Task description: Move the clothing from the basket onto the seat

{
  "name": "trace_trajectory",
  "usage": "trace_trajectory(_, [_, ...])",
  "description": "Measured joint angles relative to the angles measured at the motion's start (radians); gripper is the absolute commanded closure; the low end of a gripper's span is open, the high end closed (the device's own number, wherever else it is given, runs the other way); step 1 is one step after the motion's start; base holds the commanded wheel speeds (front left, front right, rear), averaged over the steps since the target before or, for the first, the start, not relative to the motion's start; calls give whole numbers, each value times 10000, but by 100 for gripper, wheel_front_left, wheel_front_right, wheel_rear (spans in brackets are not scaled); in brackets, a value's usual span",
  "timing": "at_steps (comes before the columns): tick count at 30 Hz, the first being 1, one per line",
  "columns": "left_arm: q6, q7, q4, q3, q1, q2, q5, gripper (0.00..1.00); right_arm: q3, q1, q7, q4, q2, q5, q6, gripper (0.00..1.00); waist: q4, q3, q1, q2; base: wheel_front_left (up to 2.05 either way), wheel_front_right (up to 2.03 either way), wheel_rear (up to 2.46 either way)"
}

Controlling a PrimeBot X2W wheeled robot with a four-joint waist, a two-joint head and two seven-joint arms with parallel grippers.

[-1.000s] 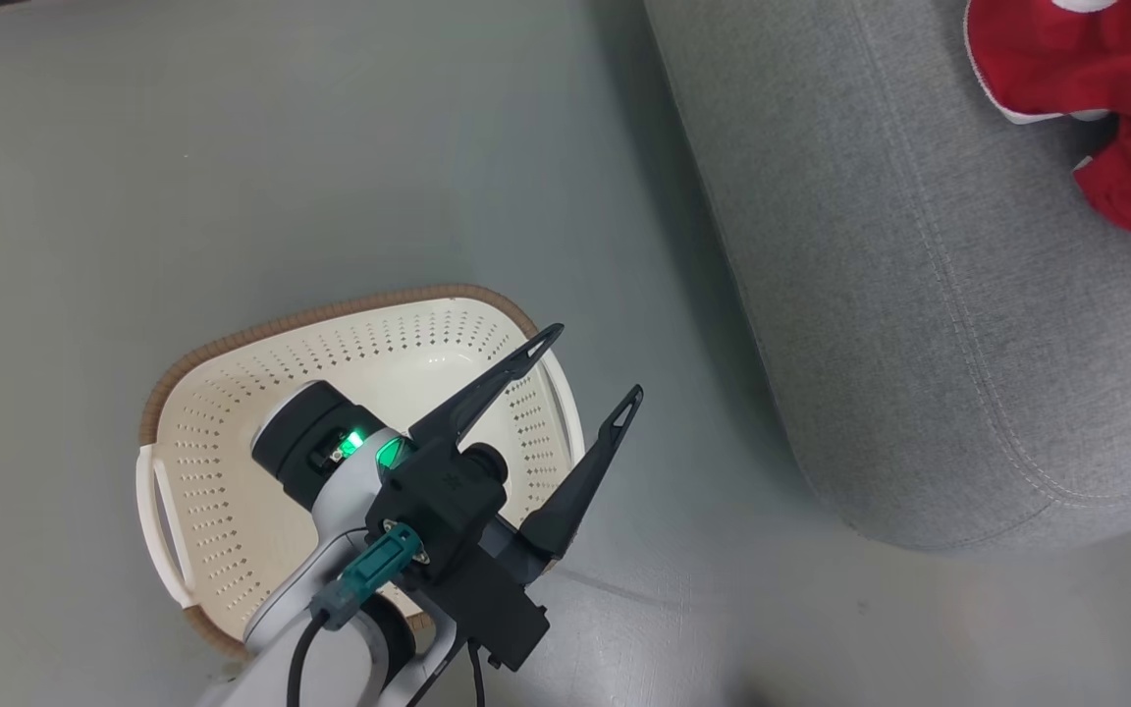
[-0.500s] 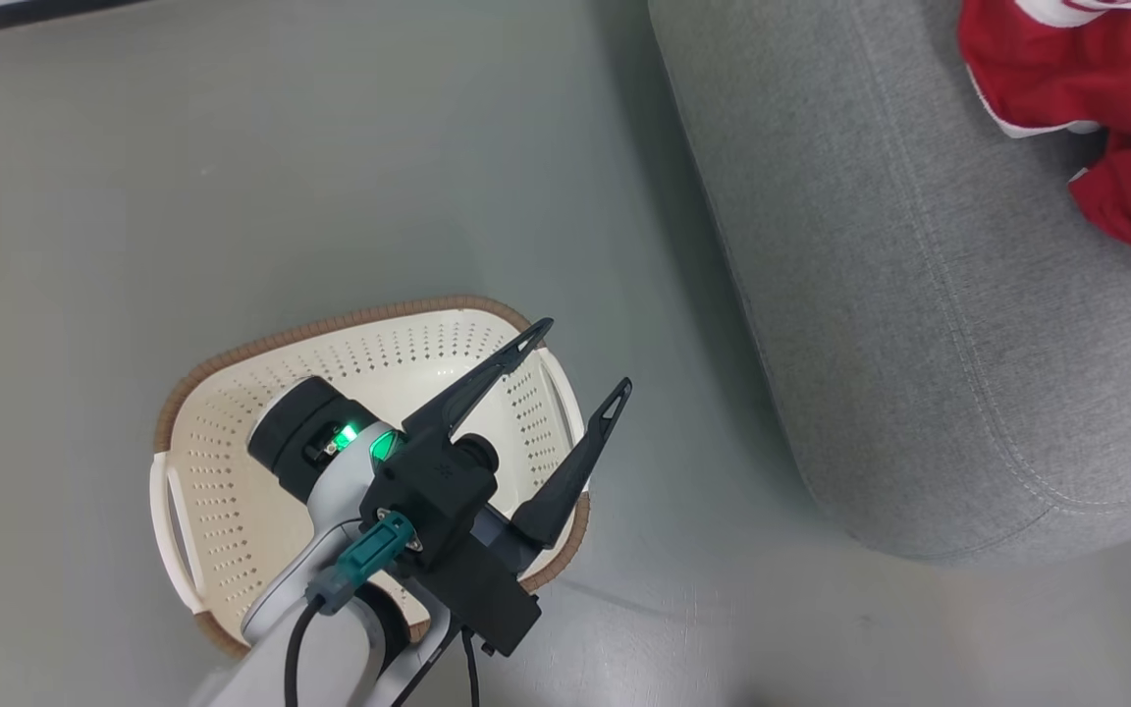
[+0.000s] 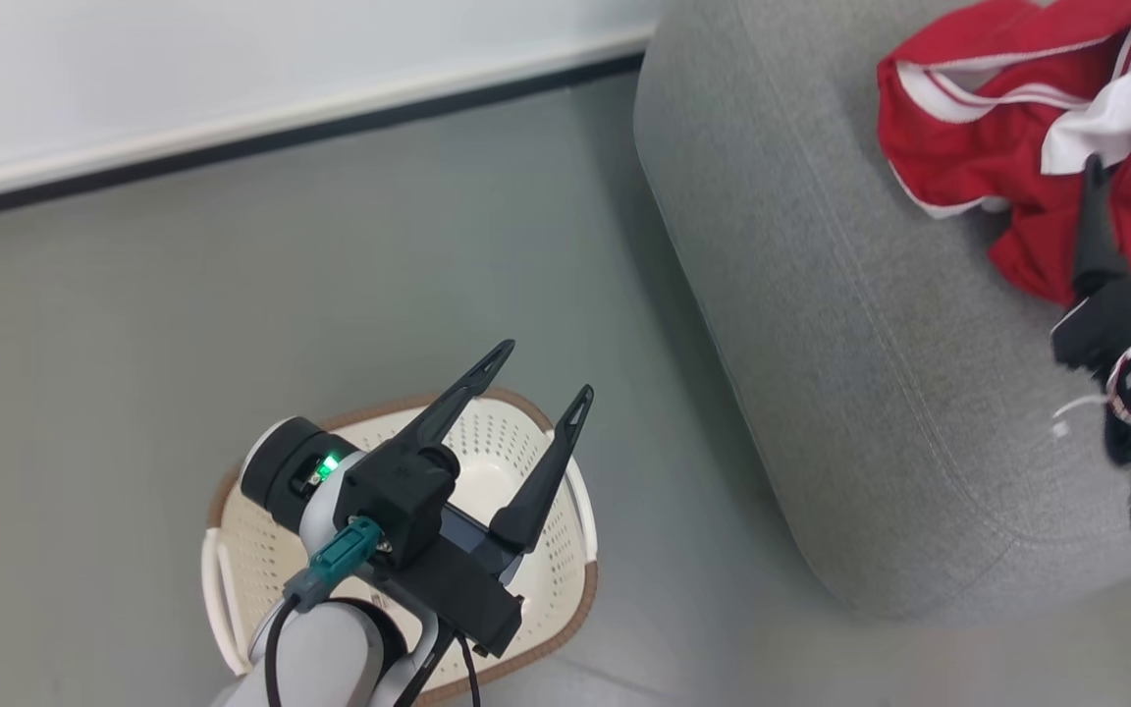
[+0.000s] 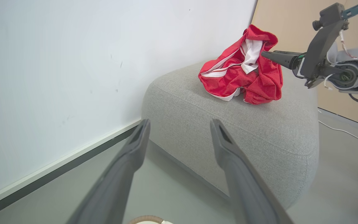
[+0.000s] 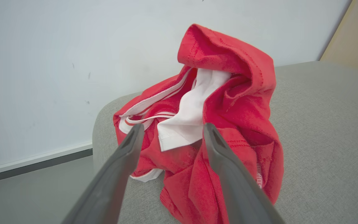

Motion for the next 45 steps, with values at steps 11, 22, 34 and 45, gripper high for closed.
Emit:
trace_trajectory(11, [370, -355, 376, 276, 716, -88, -190, 0, 274, 1785, -2, -2266, 389, -640, -178, 0, 474, -1038, -1, 0, 0, 0, 0])
trace_trajectory(22, [888, -656, 736, 894, 1328, -98, -556, 0, 600, 3207, -2, -3935, 625, -1072, -441, 0, 1304, -1785, 0, 0, 0, 0, 0])
trace_trajectory(34, [1308, -911, 1081, 1444, 1885, -67, -740, 0, 688, 4385, -2, -4567, 690, -1237, -706, 0, 1930, -2490, 1, 0, 0, 0, 0])
trace_trajectory(45, [1659, -1003, 1126, 1960, 2683, 6, -882, 0, 796, 5346, 0, -4920, 848, -1310, -880, 0, 2067, -3070, 0, 0, 0, 0, 0])
